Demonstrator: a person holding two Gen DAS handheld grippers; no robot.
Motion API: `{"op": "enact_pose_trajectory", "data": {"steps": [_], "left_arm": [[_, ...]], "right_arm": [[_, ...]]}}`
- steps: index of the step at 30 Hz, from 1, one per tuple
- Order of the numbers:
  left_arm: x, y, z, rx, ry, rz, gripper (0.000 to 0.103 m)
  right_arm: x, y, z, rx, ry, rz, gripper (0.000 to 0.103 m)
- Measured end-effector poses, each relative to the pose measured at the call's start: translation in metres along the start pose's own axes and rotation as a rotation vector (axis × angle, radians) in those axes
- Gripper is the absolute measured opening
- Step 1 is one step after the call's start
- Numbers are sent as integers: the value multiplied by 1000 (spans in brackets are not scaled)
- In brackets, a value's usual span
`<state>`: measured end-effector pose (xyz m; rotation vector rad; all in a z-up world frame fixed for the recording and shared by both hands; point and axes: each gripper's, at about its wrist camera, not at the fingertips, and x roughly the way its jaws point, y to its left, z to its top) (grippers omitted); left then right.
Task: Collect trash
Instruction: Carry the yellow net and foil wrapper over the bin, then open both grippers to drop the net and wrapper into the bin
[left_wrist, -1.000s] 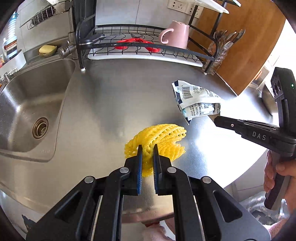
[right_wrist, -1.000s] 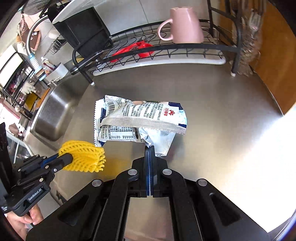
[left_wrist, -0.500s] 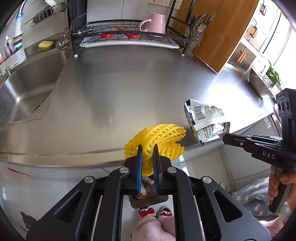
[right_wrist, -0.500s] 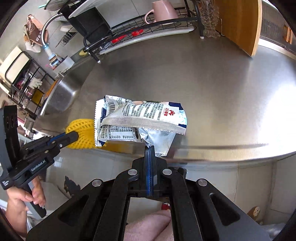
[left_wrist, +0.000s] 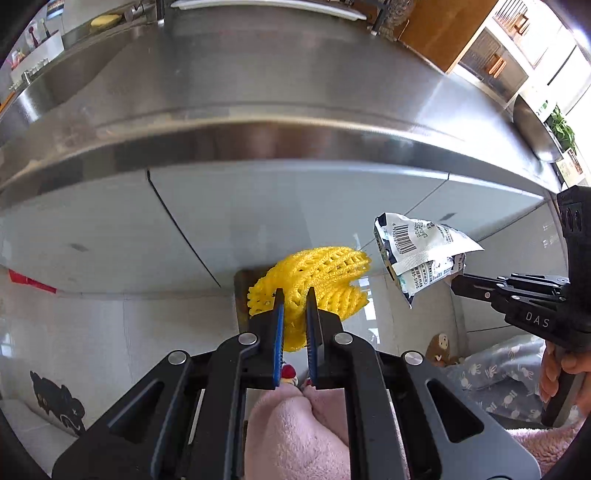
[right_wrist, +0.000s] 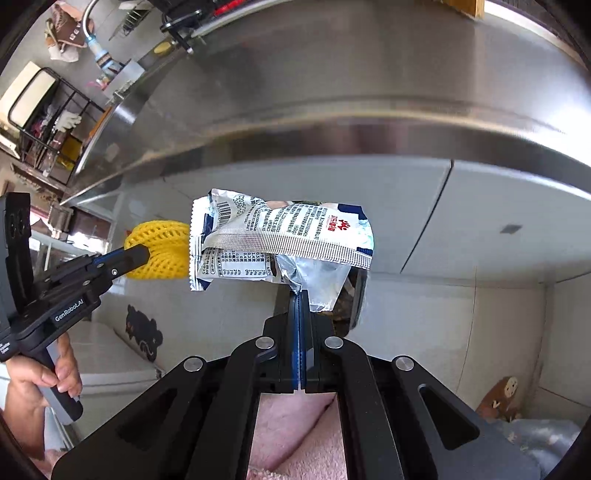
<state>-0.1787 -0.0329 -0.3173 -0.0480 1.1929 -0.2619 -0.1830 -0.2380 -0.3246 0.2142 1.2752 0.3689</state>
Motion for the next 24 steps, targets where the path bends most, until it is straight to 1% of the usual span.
{"op": "enact_pose_trajectory", "data": {"steps": [2,5,10,16,20,24], "left_arm": [[18,1,-7,-1,18,11,9],[50,5,-17,-8,45,17,9],[105,17,-29,-25,97,9,9],[164,37,-48,-34,190,14,9],[192,41,-52,-26,230,1,9],[208,46,-50,-37,244,-9,11]], "right_arm": [[18,-8,-9,25,31,-11,1],[45,-18,-17,66,54,-31,1],[96,-28,-23,125,79,-20,1],[162,-51,-29,235,150,-24,1],[194,-56,-29,258,180,-35,1],[211,-58,-26,247,191,-42,1]]}}
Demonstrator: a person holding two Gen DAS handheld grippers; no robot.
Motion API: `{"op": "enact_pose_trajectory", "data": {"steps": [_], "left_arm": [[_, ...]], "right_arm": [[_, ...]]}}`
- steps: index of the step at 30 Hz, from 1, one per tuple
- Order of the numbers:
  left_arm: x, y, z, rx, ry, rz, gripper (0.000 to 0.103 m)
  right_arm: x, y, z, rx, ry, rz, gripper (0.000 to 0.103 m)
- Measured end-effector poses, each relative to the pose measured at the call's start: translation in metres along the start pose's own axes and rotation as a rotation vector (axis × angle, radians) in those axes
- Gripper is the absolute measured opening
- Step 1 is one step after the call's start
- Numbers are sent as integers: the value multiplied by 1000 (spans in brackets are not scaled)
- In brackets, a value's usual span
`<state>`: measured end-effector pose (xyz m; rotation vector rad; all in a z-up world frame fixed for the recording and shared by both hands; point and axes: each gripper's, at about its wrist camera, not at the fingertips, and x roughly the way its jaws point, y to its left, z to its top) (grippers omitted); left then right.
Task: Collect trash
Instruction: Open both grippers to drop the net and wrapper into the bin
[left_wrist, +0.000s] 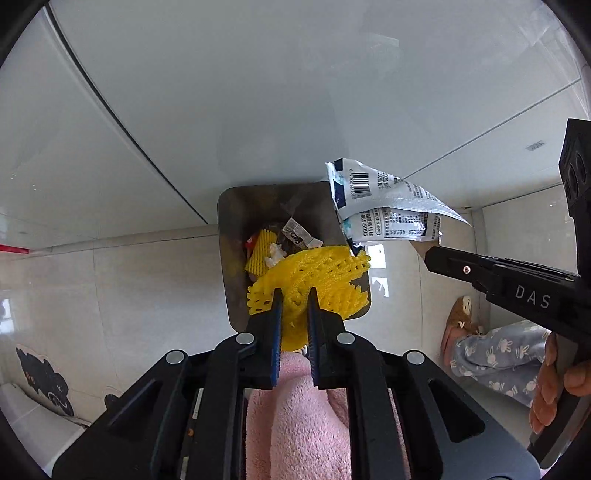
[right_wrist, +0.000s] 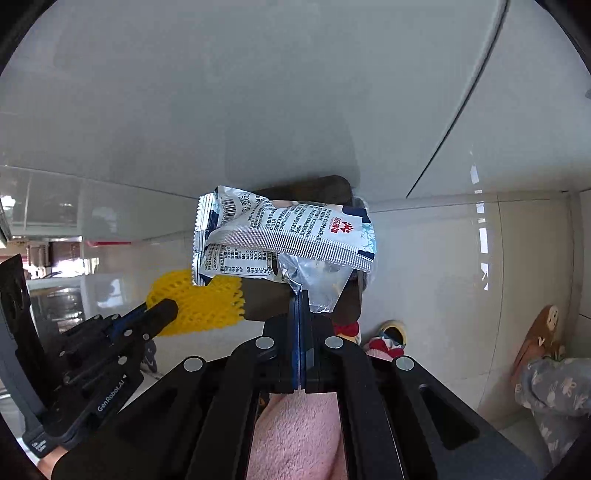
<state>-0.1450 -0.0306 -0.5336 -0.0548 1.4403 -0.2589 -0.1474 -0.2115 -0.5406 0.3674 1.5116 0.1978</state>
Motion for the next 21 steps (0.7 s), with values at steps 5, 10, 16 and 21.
{"op": "enact_pose_trajectory", "data": {"steps": [5,10,16,21], "left_arm": [[4,8,1,-26,0,-19,15],[2,9,2,-30,-1,-18,27],[-8,11,4,-57,-27,11,74],[-36,-1,5,-27,-73,62,95]], "right_arm": [[12,-3,5,-11,17,24,2],[10,6,7,-31,3,39,5],[9,15,6,-76,-9,1,7],[-21,20,-1,-117,-106,-71,100]]}}
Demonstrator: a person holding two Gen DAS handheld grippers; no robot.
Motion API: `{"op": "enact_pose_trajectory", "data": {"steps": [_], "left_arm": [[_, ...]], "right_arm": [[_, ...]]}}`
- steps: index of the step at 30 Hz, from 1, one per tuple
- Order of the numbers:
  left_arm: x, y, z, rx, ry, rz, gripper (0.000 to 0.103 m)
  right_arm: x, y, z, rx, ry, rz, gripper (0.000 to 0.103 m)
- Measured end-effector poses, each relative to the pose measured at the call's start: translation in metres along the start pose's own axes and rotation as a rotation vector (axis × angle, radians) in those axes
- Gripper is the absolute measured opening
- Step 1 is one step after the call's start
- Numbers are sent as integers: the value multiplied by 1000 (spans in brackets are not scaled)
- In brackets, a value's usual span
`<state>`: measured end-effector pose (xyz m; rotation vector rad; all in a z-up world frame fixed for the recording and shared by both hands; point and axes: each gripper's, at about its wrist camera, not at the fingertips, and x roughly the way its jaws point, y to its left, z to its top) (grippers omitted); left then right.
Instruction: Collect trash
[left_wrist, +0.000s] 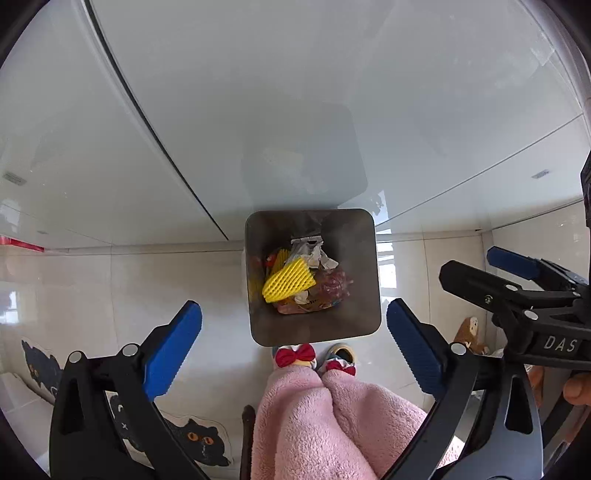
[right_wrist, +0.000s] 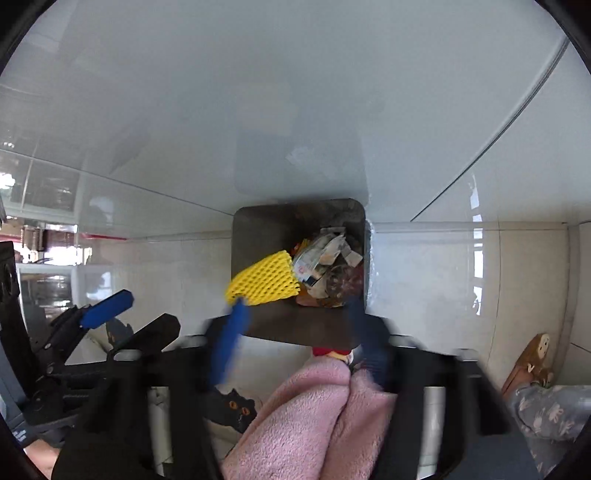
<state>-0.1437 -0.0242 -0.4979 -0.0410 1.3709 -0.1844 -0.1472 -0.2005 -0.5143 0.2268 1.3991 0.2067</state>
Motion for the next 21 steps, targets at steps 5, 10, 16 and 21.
{"op": "enact_pose_trajectory", "data": {"steps": [5,10,16,21], "left_arm": [[-44,-12,9,23,-60,15,95],[-105,-18,21,30,-144,22,95],[-198,-26,43,46,-286,44,95],[-274,-25,64,18,-426,44,95]], "right_arm": [[-42,-3,2,-77,-54,-54,100],[-100,-5,9,-80,-136,-65,100],[-181,5,20,-79,-247,-55,100],[-255,21,39,-91,-359,-79,100]]}}
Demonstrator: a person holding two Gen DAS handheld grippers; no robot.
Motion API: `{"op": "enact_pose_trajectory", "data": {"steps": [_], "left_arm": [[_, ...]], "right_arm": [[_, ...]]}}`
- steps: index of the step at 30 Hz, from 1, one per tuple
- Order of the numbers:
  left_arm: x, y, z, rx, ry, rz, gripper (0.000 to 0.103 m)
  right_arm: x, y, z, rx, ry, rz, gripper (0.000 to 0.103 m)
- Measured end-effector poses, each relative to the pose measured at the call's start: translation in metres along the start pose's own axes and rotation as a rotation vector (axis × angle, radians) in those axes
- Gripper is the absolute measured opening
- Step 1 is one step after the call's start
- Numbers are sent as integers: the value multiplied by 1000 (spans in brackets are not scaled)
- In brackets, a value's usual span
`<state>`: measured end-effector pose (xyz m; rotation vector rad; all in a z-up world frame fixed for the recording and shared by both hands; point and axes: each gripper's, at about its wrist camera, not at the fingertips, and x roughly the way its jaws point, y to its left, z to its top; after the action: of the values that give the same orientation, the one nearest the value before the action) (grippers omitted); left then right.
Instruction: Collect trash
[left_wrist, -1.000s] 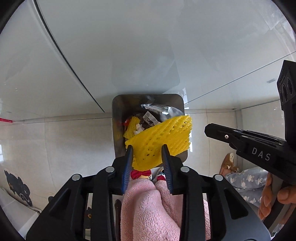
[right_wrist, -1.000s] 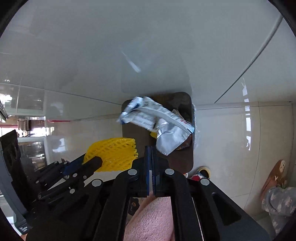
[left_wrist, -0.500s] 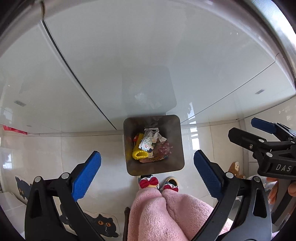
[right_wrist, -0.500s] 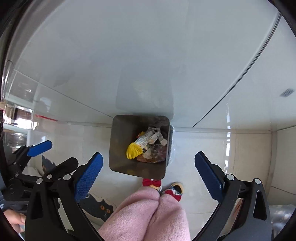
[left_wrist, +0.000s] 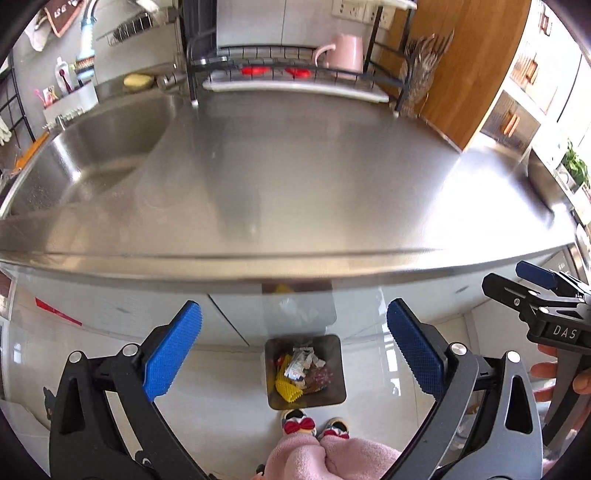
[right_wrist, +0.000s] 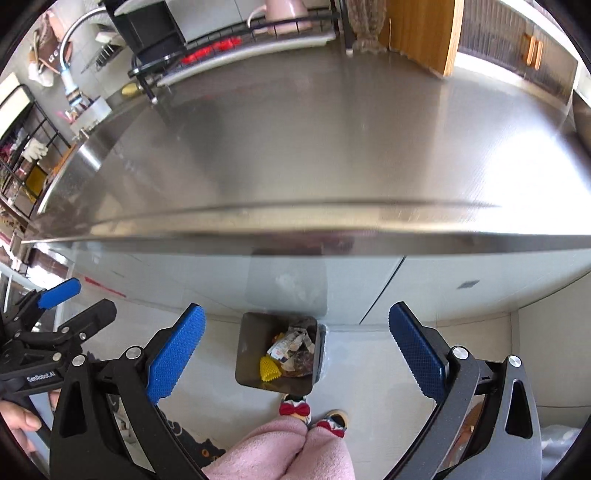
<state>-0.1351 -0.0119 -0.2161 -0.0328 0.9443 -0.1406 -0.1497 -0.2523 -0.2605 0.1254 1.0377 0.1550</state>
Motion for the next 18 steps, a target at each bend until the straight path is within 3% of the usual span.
{"op": "enact_pose_trajectory", "data": {"steps": [6,10,14,18], "left_arm": [[-66,-3,51,-8,-154,10,95],[-96,-8,79,14,-175,14,95],[-120,-17,96,59,-230,86,95],[-147,-22,113,64,-286,85,95]], "right_arm": [[-75,15,54,-22,-155,-72,100],[-109,23,79,-15,-234,-86,100],[-138,31,99,-1,-274,-74,100],[-161,40,112,-3,-317,-91,100]]}}
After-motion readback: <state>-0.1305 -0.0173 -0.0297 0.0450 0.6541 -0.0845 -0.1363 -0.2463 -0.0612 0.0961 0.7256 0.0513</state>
